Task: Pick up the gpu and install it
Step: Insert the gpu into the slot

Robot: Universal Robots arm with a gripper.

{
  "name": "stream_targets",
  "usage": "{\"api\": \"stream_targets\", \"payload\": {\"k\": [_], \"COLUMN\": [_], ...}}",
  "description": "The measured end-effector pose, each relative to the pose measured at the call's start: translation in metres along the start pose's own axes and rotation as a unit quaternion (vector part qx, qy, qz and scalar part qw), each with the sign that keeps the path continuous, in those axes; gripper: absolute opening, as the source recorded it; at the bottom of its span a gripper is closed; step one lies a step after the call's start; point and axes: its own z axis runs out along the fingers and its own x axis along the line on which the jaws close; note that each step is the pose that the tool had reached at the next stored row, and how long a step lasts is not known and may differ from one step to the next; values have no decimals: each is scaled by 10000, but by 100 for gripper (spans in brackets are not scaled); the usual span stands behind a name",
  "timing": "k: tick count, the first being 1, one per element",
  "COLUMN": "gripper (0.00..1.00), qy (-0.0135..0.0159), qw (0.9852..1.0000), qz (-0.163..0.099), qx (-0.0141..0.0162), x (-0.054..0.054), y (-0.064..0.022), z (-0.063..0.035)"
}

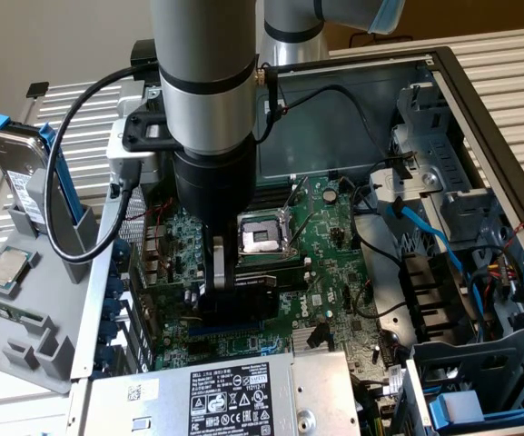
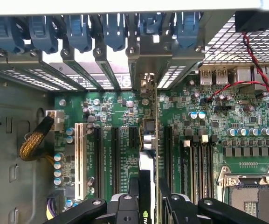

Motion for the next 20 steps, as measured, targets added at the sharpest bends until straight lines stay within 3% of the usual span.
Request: {"api": "stream_targets", "payload": {"k": [20], "gripper": [27], "qy": [9], "qw": [10000], "qz": [1], "qx": [0], "x": [-8], "y": [1], "z": [0]}}
